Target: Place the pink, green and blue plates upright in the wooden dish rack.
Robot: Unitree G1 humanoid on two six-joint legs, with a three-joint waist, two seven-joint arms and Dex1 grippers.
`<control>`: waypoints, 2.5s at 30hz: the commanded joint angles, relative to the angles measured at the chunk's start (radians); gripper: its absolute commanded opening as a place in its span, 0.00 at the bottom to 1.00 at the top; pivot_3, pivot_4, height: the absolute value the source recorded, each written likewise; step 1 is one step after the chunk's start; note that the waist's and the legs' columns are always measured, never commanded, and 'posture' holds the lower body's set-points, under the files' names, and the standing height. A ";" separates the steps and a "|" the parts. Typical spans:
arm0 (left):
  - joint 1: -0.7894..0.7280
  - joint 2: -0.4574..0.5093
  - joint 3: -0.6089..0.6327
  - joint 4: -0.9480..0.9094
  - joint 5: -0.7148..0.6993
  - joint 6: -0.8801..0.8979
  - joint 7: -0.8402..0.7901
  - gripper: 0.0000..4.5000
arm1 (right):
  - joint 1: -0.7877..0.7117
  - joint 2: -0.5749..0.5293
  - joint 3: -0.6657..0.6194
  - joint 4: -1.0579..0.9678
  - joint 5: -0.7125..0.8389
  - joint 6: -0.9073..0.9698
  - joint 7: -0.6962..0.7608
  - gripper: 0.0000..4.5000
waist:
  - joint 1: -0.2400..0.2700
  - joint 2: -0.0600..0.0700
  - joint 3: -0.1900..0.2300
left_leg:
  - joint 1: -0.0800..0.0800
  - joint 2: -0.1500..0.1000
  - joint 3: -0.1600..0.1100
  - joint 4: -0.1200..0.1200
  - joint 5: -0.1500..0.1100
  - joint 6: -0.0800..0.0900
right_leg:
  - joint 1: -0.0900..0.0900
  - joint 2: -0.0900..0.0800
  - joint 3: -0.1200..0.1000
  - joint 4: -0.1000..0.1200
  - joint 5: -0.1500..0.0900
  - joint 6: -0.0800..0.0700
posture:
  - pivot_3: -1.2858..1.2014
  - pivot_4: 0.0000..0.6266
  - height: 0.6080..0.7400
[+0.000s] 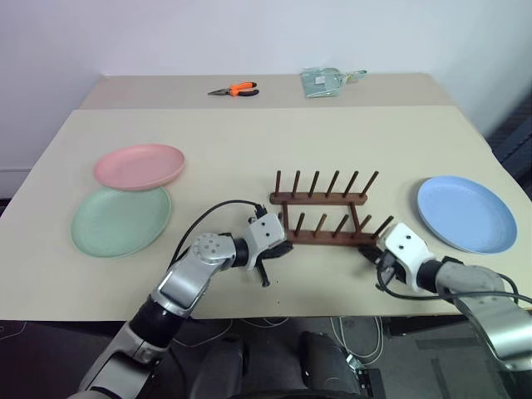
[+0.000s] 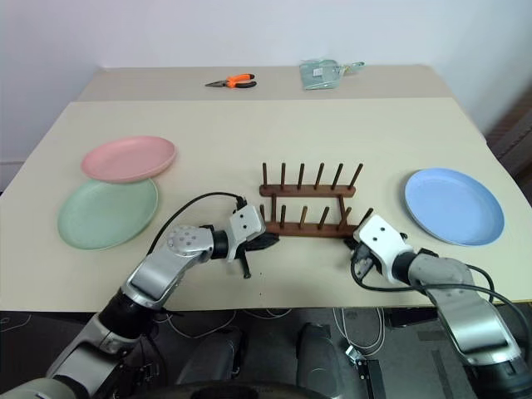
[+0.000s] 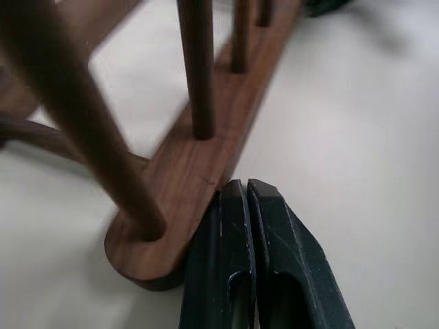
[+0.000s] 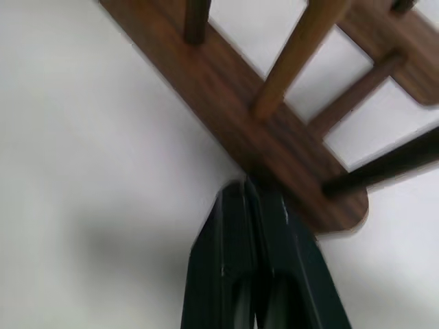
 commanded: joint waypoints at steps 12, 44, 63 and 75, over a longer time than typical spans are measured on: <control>-0.094 0.008 0.149 0.207 -0.007 -0.095 0.096 0.13 | -0.311 0.082 0.042 0.315 -0.060 -0.137 0.010 0.18 | -0.006 0.001 -0.001 | 0.000 0.000 0.000 -0.002 0.001 -0.001 | -0.003 0.001 0.000 0.002 0.005 0.000 | 0.52 0.24 1.00; -0.367 -0.170 1.325 -0.017 -0.501 0.523 1.101 0.57 | -0.244 0.054 0.067 0.116 -0.014 -0.175 0.140 1.00 | -0.002 -0.007 0.003 | -0.003 -0.001 -0.003 -0.002 0.002 -0.004 | -0.005 0.001 -0.001 0.003 0.003 0.003 | 0.52 0.24 1.00; -0.408 -0.253 0.690 -0.241 -0.636 0.500 0.744 0.01 | -0.631 0.019 0.211 -0.004 -0.244 -0.352 0.065 1.00 | -0.002 -0.010 0.005 | -0.003 -0.001 -0.002 -0.003 0.003 -0.005 | -0.005 0.001 -0.001 0.001 0.004 0.002 | 0.52 0.24 1.00; -0.442 -0.303 0.753 -0.245 -0.759 0.538 0.794 0.00 | -0.616 0.013 0.242 0.095 -0.445 -0.491 0.022 0.01 | -0.001 -0.010 0.005 | -0.003 -0.001 -0.002 -0.003 0.003 -0.006 | -0.006 0.001 0.000 0.001 0.004 0.002 | 0.52 0.24 1.00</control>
